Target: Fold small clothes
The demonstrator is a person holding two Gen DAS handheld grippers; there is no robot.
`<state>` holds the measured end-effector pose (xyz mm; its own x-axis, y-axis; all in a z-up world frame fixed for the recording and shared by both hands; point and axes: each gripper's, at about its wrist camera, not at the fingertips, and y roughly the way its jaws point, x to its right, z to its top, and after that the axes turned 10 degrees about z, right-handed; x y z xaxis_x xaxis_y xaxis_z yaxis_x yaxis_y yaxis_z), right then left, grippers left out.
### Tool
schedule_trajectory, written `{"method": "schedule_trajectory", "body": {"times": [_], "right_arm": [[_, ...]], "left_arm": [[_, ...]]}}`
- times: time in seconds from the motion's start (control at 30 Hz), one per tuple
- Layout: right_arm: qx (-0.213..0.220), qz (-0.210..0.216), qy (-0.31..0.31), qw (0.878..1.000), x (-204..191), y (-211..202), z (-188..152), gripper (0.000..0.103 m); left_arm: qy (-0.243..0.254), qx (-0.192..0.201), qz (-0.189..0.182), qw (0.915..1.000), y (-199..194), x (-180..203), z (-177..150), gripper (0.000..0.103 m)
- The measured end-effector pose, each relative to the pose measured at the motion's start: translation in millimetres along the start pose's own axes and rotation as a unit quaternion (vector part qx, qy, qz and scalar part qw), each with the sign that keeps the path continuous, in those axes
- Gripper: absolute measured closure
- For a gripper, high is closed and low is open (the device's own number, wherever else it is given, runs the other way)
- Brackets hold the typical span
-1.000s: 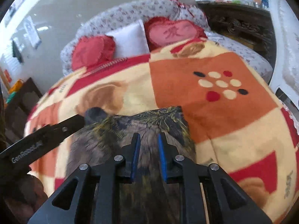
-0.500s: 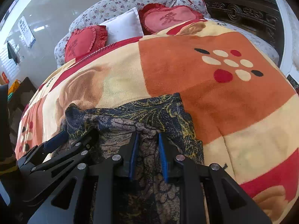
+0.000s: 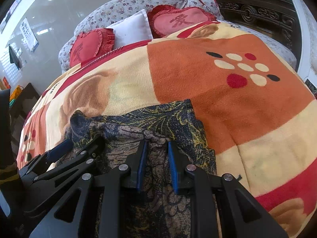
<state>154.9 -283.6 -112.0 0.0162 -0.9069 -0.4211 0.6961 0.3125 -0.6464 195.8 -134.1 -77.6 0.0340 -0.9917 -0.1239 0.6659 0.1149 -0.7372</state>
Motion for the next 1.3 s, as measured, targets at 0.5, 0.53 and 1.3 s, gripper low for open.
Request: {"method": "schedule_trajectory", "body": {"times": [0.5, 0.53, 1.3], "right_arm": [[-0.013, -0.001, 0.012, 1.0, -1, -4, 7, 0.074], [-0.023, -0.011, 0.013, 1.0, -4, -11, 12, 0.074], [0.104, -0.042, -0.175, 0.978, -38, -100, -143, 0.067]], "left_arm": [[0.0, -0.029, -0.076, 0.9967, -23, -31, 24, 0.028], [-0.015, -0.01, -0.088, 0.9959, -38, -54, 29, 0.027], [-0.097, -0.124, -0.365, 0.9175, -14, -92, -47, 0.012]]}}
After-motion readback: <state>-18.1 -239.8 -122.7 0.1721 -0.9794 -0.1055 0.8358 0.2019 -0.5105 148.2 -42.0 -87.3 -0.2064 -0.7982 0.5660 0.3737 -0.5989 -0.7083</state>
